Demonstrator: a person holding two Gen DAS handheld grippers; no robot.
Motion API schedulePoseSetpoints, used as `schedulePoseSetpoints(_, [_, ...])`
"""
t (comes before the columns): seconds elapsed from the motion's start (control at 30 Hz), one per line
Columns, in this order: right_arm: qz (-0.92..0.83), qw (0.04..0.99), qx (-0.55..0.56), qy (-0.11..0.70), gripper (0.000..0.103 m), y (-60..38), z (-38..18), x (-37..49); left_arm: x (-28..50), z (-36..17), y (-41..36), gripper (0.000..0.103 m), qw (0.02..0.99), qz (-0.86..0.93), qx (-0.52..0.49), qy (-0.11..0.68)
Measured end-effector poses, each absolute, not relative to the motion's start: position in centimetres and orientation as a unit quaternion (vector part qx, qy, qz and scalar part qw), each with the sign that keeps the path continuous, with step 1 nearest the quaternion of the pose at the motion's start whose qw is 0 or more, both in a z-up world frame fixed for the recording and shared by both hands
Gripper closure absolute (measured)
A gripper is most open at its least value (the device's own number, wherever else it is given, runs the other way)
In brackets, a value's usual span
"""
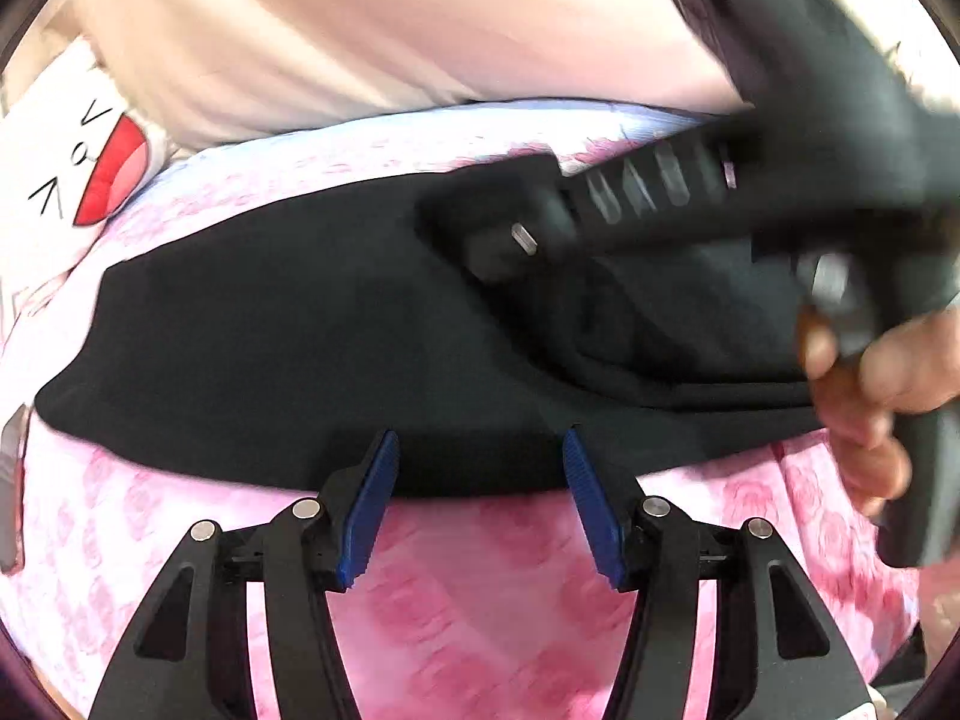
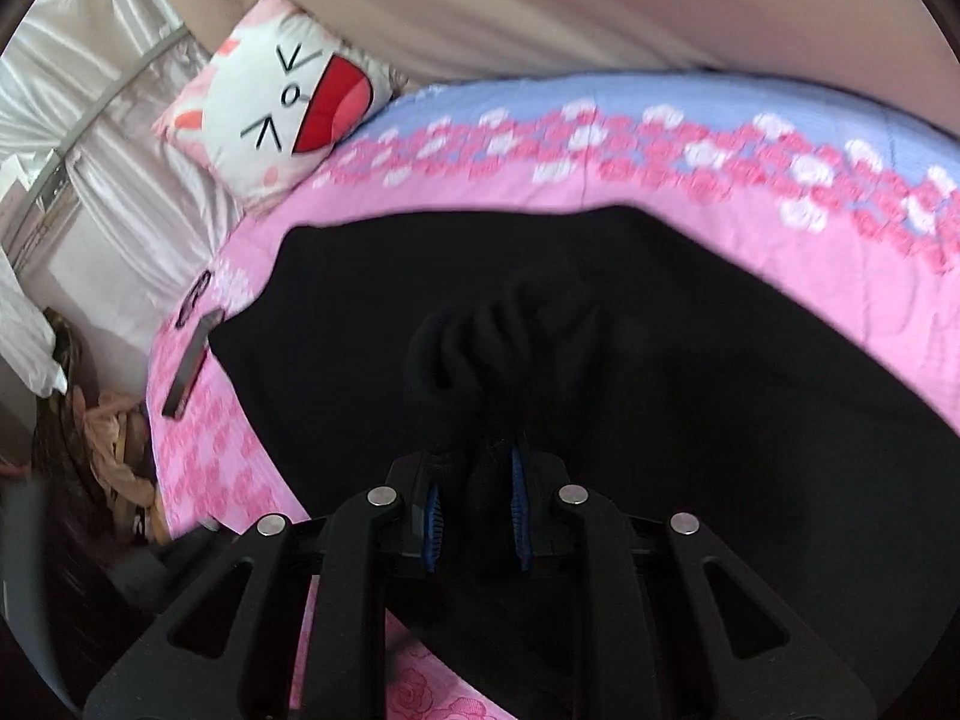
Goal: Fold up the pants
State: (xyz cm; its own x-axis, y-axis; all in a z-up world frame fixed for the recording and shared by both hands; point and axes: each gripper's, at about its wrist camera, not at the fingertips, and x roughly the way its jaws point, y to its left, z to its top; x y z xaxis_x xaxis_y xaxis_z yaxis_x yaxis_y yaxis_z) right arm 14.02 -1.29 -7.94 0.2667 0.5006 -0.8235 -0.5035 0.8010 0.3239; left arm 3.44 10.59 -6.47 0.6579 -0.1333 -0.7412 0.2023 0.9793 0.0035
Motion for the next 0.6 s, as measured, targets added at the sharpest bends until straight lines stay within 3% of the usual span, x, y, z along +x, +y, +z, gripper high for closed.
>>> schedulePoseSetpoints(0.03, [0.320, 0.791, -0.005, 0.522, 0.081, -1.1, -8.5, 13.8, 3.4, -6.2, 11.3, 0.048, 0.910, -0.090, 0.035, 0.403])
schedulePoseSetpoints(0.1, [0.339, 0.784, -0.002, 0.519, 0.062, -1.2, -9.0, 13.4, 3.5, -5.7, 13.1, 0.048, 0.911, -0.082, 0.012, 0.404])
schedulePoseSetpoints(0.2, [0.368, 0.782, 0.048, 0.500, 0.047, -2.9, -7.1, 12.2, 4.4, -4.8, 15.5, 0.048, 0.910, -0.073, -0.023, 0.407])
schedulePoseSetpoints(0.33, [0.329, 0.837, 0.060, 0.433, 0.043, -8.4, -2.1, 9.5, 5.4, -2.1, 17.1, 0.046, 0.919, -0.077, -0.056, 0.384])
schedulePoseSetpoints(0.37, [0.298, 0.854, 0.047, 0.424, 0.043, -9.6, -1.6, 9.1, 5.8, -1.4, 16.9, 0.040, 0.920, -0.086, -0.061, 0.376])
schedulePoseSetpoints(0.5, [0.164, 0.894, 0.013, 0.417, 0.083, -14.8, -1.5, 8.0, 9.5, -1.2, 12.9, 0.033, 0.922, -0.100, -0.027, 0.373])
schedulePoseSetpoints(0.6, [0.122, 0.887, 0.023, 0.444, 0.089, -18.0, -4.0, 8.9, 12.7, -4.4, 11.3, 0.033, 0.912, -0.068, 0.008, 0.404])
